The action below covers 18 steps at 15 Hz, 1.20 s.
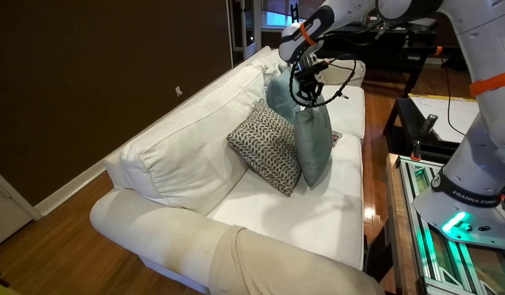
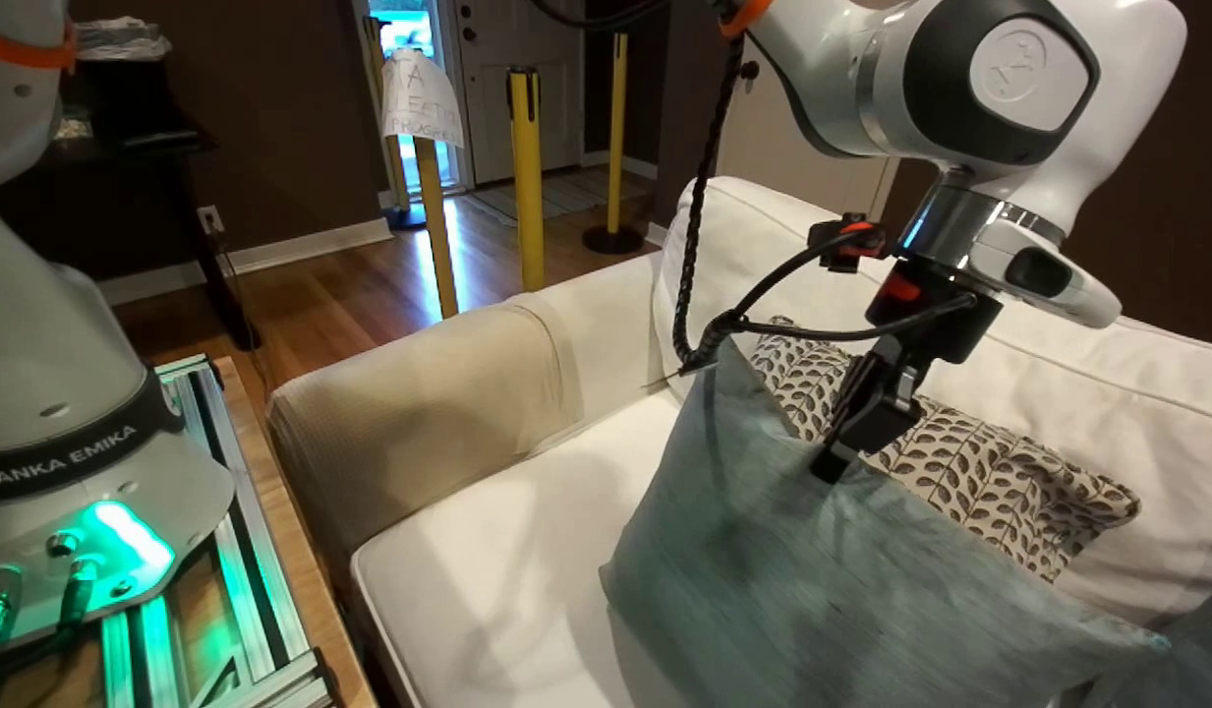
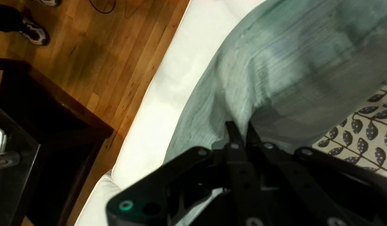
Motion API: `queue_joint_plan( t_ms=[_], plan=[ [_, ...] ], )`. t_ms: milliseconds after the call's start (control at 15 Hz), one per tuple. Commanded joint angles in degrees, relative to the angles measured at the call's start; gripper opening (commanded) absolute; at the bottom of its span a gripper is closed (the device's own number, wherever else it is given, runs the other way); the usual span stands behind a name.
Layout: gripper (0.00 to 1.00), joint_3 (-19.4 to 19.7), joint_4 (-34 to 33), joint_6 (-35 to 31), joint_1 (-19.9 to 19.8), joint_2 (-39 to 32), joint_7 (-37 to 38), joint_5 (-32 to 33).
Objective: Move the grey pillow on the left forwards.
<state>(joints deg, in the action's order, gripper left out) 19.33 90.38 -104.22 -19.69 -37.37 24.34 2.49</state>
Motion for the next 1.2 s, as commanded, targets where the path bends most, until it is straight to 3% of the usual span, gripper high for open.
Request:
queue_joint_plan(
  t_ms=[0,133,200,267,867,1133],
  plan=[
    [0.02,0.16,-3.19,0.6,0.42,-1.85,0.03,0.52],
    [0.02,-0.05,-4.41,0.69,0.23,-3.4,0.03,0.13],
    [0.21,-0.07,-4.78,0.22,0.25,-4.06,0.29,0.0],
    [0.33,-0.08,-5.2,-0.09,0.25,-4.66,0.34,-0.05],
    [0.98,-1.49,-9.75,-2.39,-1.13,-5.13,0.55,-5.03],
    [1.0,-4.12,-10.66,-8.3,-3.41,-5.56,0.57,-14.5]
  ],
)
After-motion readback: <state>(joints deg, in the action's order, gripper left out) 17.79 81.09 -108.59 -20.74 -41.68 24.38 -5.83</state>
